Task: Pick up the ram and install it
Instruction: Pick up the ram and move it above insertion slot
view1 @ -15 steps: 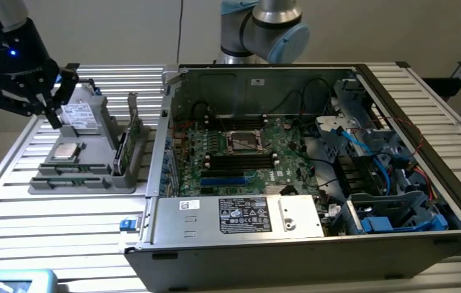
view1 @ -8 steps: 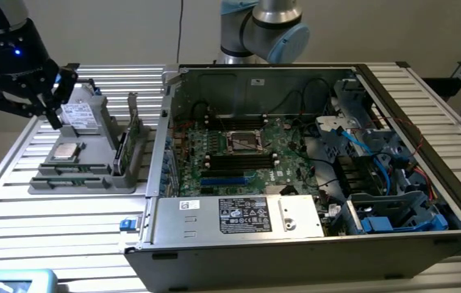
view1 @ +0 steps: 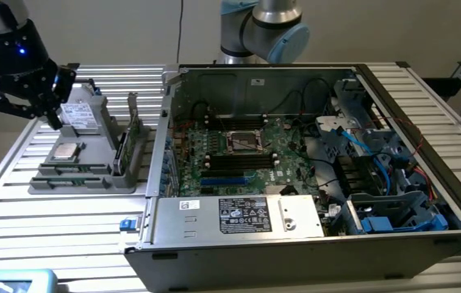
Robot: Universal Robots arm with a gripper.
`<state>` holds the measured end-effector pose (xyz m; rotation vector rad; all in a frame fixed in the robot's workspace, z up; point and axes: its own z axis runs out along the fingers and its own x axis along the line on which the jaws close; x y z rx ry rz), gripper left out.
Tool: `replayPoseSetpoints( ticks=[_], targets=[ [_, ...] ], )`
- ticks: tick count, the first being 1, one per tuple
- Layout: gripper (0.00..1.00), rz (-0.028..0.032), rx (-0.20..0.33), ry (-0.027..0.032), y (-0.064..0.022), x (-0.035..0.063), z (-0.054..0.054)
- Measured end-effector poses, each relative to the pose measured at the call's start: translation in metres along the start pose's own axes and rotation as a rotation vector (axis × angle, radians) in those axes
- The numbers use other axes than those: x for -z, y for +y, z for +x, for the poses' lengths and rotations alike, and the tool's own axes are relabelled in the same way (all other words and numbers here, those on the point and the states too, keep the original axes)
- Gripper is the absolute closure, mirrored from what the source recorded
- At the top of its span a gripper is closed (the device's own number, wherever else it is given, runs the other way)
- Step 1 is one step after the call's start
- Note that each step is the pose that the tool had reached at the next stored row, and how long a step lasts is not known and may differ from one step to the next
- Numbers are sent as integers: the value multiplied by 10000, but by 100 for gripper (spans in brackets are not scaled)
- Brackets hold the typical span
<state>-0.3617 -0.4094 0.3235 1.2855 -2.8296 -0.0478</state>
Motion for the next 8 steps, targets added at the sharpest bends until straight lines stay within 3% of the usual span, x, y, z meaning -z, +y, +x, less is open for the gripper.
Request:
replayPoseSetpoints(
  ticks=[8],
  targets=[
    [89, 28, 1452, 60, 0, -6, 0]
  ],
)
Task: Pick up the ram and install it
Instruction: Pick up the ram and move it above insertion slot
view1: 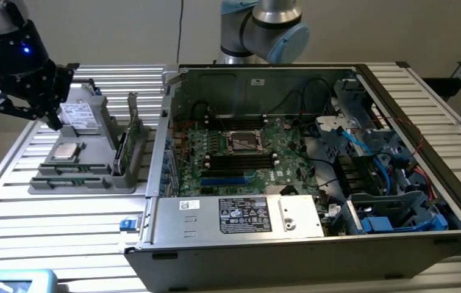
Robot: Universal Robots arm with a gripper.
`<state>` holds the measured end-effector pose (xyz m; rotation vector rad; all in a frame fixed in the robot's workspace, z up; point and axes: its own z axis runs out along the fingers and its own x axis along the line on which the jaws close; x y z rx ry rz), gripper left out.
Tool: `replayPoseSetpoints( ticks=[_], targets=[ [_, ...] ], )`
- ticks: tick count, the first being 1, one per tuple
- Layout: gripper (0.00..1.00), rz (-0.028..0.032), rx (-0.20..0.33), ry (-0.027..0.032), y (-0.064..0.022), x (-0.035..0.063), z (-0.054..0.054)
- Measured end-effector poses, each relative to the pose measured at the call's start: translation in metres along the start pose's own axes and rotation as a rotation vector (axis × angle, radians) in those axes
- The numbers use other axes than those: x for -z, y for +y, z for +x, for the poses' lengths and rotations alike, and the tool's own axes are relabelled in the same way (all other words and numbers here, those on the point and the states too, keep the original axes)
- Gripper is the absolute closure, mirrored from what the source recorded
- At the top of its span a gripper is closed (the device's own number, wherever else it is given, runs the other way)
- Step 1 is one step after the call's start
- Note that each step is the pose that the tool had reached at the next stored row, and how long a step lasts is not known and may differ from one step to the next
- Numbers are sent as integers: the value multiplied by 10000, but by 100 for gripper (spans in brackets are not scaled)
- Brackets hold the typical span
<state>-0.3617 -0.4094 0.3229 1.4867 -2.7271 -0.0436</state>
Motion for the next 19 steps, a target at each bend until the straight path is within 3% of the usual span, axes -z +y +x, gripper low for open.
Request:
replayPoseSetpoints(
  ticks=[9, 19],
  targets=[
    [89, 92, 1652, 30, -1, -7, 0],
    [89, 126, 3465, 95, -1, -14, 0]
  ],
)
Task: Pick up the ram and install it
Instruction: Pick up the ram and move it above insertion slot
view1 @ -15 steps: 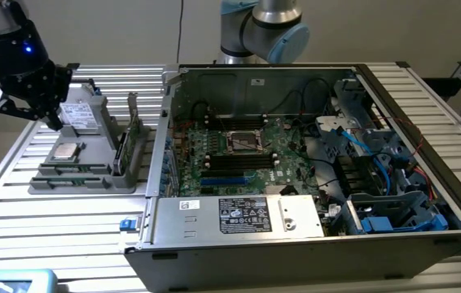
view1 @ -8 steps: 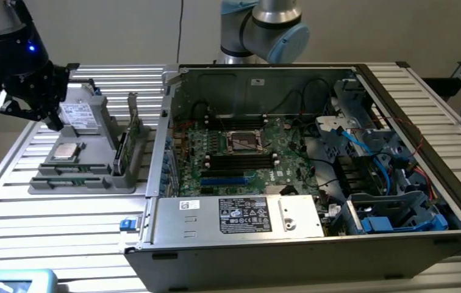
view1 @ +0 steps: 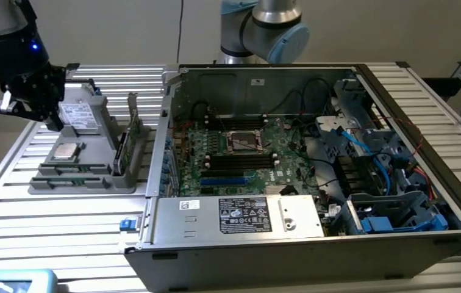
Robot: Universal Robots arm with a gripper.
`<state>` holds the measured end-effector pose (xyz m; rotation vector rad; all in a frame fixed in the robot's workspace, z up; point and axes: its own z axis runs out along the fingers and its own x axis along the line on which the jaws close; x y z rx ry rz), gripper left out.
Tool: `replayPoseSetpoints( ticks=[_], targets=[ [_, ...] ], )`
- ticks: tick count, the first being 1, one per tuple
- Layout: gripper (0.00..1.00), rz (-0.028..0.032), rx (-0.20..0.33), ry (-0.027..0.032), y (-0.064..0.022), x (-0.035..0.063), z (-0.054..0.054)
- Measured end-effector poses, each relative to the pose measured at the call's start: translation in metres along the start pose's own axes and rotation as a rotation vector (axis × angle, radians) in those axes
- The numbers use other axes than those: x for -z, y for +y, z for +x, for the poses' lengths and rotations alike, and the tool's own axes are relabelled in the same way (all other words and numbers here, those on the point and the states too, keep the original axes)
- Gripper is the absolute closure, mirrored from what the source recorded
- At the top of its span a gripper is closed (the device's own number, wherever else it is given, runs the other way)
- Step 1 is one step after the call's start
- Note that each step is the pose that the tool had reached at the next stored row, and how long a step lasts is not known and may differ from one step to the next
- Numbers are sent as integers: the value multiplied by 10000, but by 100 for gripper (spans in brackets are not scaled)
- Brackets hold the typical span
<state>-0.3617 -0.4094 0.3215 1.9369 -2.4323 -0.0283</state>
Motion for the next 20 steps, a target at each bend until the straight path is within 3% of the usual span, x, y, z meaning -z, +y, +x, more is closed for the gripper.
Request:
replayPoseSetpoints(
  ticks=[4, 10, 20],
  targets=[
    [89, 27, 735, 22, 0, -2, 0],
    [89, 209, 1644, 19, -1, -5, 0],
    [89, 208, 1658, 22, 0, -5, 0]
  ],
)
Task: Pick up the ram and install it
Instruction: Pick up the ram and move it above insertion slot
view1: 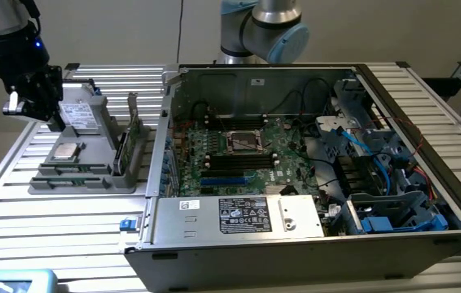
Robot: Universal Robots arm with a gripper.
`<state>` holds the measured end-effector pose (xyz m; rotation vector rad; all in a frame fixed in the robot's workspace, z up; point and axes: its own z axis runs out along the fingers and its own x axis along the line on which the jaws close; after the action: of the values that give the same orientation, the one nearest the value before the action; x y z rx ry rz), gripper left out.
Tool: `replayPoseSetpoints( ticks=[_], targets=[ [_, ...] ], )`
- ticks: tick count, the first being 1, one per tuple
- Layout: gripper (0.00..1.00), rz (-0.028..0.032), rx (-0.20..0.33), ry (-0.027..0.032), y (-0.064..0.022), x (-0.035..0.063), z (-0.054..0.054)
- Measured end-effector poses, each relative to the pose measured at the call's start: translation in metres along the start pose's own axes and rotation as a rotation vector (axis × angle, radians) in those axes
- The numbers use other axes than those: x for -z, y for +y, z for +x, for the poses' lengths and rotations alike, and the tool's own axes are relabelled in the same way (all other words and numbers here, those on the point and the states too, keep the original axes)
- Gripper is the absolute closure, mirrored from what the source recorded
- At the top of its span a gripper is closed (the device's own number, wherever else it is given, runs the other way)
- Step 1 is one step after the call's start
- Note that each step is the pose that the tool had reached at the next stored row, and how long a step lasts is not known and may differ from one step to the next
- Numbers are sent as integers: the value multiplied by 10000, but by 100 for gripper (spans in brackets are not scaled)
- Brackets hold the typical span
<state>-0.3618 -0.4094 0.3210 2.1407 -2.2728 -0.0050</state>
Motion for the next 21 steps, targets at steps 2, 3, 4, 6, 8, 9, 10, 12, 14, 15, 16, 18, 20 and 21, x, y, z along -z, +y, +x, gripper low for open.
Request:
replayPoseSetpoints(
  ticks=[2, 3, 4, 6, 8, 9, 10, 12, 14, 15, 16, 18, 20, 21],
  targets=[
    [88, 1, 1, -1, 0, -1, 0],
    [82, 1, 1, -1, 0, -2, 0],
    [76, 1, 1, -1, 0, -4, 0],
    [70, 4, 2, -3, 4, -17, 0],
    [64, 2, 0, -1, 22, -44, 3],
    [64, 3, 2, -1, 32, -62, 6],
    [64, 4, 1, -1, 44, -80, 9],
    [64, 6, 1, -2, 69, -117, 15],
    [64, 6, 3, -1, 77, -154, 21],
    [64, 6, 2, -1, 78, -172, 24],
    [64, 6, 1, -1, 78, -190, 27],
    [64, 5, 1, -1, 77, -226, 34],
    [64, 5, 2, -1, 75, -262, 41],
    [64, 4, 2, 0, 75, -280, 44]
  ],
)
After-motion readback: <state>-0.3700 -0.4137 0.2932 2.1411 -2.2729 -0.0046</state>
